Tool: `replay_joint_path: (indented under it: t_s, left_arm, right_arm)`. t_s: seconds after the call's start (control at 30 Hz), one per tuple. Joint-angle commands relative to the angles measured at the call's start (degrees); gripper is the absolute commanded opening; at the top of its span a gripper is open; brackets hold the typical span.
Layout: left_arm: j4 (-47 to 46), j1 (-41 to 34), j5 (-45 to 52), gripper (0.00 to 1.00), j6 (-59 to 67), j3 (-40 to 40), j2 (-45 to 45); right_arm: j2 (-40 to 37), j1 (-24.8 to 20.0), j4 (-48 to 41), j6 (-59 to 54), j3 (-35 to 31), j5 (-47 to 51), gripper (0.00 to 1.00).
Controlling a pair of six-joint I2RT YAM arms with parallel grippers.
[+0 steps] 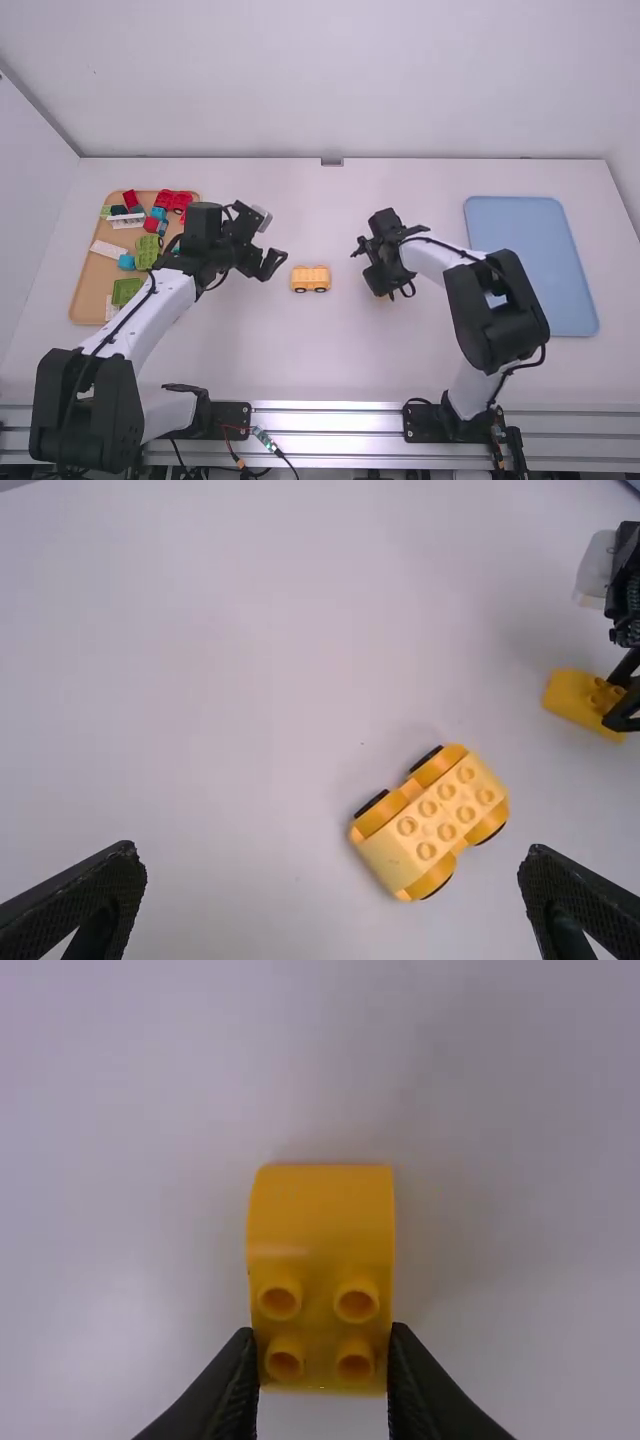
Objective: Assemble lego blocks to make yellow taxi
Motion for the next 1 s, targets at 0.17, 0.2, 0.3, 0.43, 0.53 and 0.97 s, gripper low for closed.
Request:
replay_joint_path:
  t_s: [0.17,0.2,0.3,0.43,0.53,0.97]
  left_arm:
    - [-0.04,0.17,0.1,0.99,0.63,1.49,-1.43]
    - [-0.04,0.15,0.12,0.99,0.65,1.49,-1.43]
    - [-0.26,0.15,0.34,0.99,2.18,1.49,-1.43]
    - [-0.39,0.15,0.29,0.99,1.89,1.49,-1.43]
    - [-0.94,0.15,0.14,0.99,2.09,1.49,-1.43]
    - [-4.94,0.15,0.34,0.99,9.26,1.49,-1.43]
  right_arm:
    - [1.07,0.33,2.12,-13.66,1.25,-0.22,0.26]
    - [1.07,0.31,1.88,-16.06,1.16,-0.2,0.26]
    - [1.07,0.33,2.14,-20.06,1.16,-0.24,0.27]
    - [1.07,0.26,1.64,-26.51,1.36,-0.24,0.27]
    - [1.13,-0.33,1.81,-31.58,1.81,-0.52,0.28]
    - [11.38,0.04,-4.63,-49.4,11.63,-0.31,0.22]
